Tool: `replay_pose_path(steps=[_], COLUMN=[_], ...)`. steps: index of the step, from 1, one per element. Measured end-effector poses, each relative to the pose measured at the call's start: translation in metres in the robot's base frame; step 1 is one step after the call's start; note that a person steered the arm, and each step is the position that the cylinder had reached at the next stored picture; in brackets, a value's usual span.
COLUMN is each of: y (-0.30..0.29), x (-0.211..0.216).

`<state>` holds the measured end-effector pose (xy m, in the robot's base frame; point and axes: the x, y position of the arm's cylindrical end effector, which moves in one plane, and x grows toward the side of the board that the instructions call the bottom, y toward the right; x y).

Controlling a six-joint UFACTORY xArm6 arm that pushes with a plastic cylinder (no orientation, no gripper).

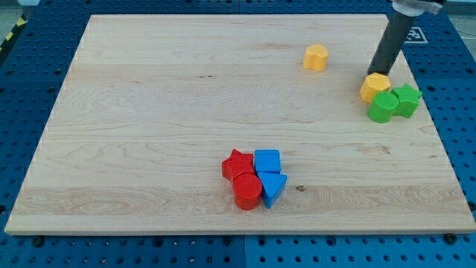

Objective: Push the heart into the hexaon

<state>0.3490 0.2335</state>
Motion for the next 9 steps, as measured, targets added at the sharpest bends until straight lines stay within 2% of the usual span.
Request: replay_pose_path(steps=[1,2,3,4,5,6,7,8,9], y=[-0.006,-0.040,-0.079,-0.103,-0.109,-0.126,-0.168,-0.169,-0.130], x=[-0.046,-0.055,-0.050,-0.026,-0.009,-0.033,-0.033,-0.010,0.011])
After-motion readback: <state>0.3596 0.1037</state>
